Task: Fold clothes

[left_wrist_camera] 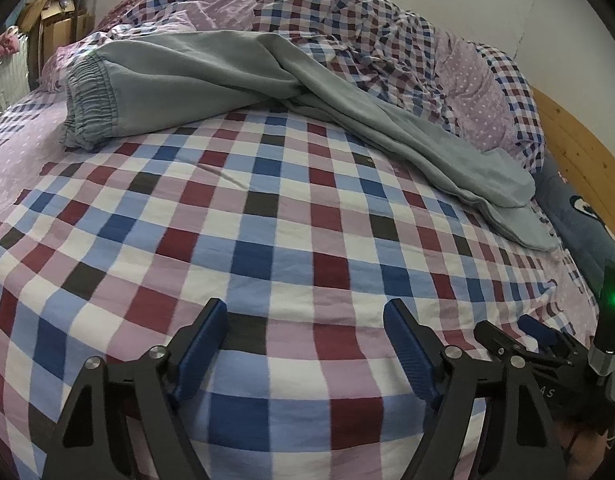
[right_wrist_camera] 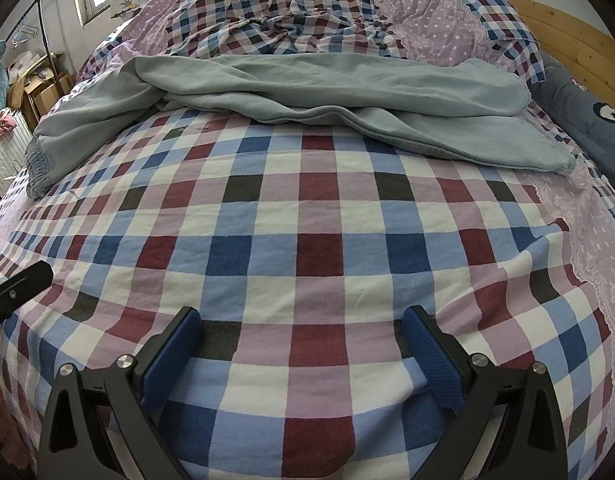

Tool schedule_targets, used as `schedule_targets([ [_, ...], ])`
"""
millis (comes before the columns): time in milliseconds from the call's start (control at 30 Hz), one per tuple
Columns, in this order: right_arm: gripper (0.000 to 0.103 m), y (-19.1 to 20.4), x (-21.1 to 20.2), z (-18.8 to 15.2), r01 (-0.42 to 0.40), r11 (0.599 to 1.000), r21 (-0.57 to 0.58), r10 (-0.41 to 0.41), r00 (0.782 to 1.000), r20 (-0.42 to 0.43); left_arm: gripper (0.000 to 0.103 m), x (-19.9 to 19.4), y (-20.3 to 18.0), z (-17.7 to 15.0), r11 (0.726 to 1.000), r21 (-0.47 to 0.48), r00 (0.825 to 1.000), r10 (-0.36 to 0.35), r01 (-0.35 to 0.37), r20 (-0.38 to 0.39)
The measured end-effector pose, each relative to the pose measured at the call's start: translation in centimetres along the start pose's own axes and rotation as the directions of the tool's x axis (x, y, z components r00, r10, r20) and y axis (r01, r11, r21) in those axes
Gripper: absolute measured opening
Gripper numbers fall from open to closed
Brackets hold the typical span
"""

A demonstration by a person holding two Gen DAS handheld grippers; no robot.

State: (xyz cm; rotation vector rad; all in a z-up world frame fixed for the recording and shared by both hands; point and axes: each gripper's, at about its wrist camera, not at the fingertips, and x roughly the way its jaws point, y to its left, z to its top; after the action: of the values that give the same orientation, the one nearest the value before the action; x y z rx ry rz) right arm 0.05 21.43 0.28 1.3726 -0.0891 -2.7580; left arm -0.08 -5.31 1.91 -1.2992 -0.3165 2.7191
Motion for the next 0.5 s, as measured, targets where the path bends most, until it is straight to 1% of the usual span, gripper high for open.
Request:
schedule_targets([
  [167, 0.103, 0.3, -0.1, 0.1, -0.014, 1.0, -0.012, 0.014, 1.0, 0.012, 0.084, -0.4, 1.5, 0.5, 0.999, -0.034, 1.0, 0.006, -0.005, 0.015],
  [300, 0.102, 0.7, -0.3, 0.2, -0.029, 0.999, -0.028, 0.03, 0.999, 0.022, 0.084, -0.5, 2.8, 0.9, 0.998, -0.054, 0.998, 0.045, -0.043, 0.032],
  [333, 0.102, 0.9, -0.4, 0.2, -0.036, 0.999, -0.038, 0.037, 0.999, 0.027, 0.084, -0.5, 3.2, 1.0, 0.997, -0.061, 0.999, 0.044, -0.042, 0.031],
  [433, 0.102, 1.9, -0.7, 0.3, -0.052, 0.996, -0.076, 0.056, 0.997, 0.045, 0.084, -0.7, 4.6, 0.9, 0.997, -0.074, 1.0, 0.006, -0.005, 0.016],
  [500, 0.102, 3.0, -0.9, 0.3, -0.05, 0.992, -0.118, 0.057, 0.997, 0.061, 0.084, -0.9, 4.7, 1.0, 0.998, -0.055, 1.0, 0.001, -0.001, 0.006],
])
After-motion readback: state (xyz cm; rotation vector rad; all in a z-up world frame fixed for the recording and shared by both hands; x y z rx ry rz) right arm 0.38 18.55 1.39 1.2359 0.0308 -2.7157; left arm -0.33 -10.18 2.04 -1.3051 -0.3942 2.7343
